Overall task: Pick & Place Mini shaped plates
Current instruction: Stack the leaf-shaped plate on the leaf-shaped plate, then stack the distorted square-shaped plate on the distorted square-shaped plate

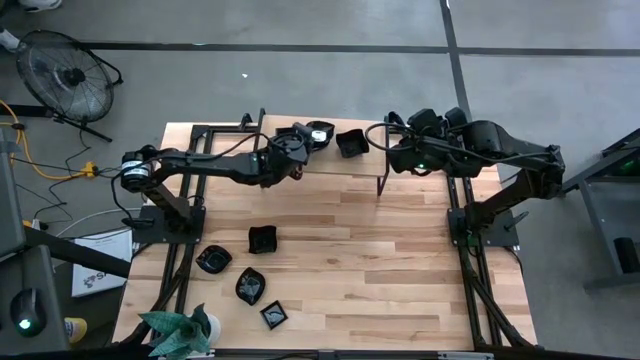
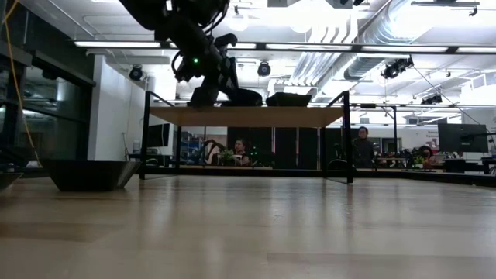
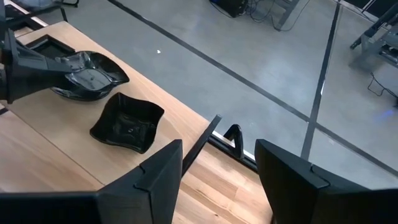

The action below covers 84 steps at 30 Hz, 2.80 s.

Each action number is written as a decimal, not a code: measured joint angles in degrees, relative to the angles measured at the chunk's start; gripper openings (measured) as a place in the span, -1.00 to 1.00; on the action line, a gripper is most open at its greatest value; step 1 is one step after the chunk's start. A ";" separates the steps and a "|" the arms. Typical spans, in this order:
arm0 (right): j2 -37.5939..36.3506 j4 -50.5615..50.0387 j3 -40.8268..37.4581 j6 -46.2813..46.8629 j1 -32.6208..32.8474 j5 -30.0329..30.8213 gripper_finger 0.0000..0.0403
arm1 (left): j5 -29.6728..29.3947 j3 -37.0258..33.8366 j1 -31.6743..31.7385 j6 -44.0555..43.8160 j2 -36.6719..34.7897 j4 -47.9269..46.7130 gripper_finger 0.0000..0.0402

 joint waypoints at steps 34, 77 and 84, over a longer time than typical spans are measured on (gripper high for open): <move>-0.83 -0.65 0.00 1.43 0.01 -0.02 -0.02 | 4.85 0.00 -1.11 8.95 -3.63 -5.36 -0.64; -0.83 -0.43 0.00 2.50 0.01 -3.29 -0.02 | 34.47 -0.04 -1.22 55.56 -30.04 -31.87 -0.64; -0.83 -0.43 0.00 4.98 -0.01 -5.56 -0.02 | 36.33 -0.07 -3.39 55.32 -31.12 -43.14 -0.64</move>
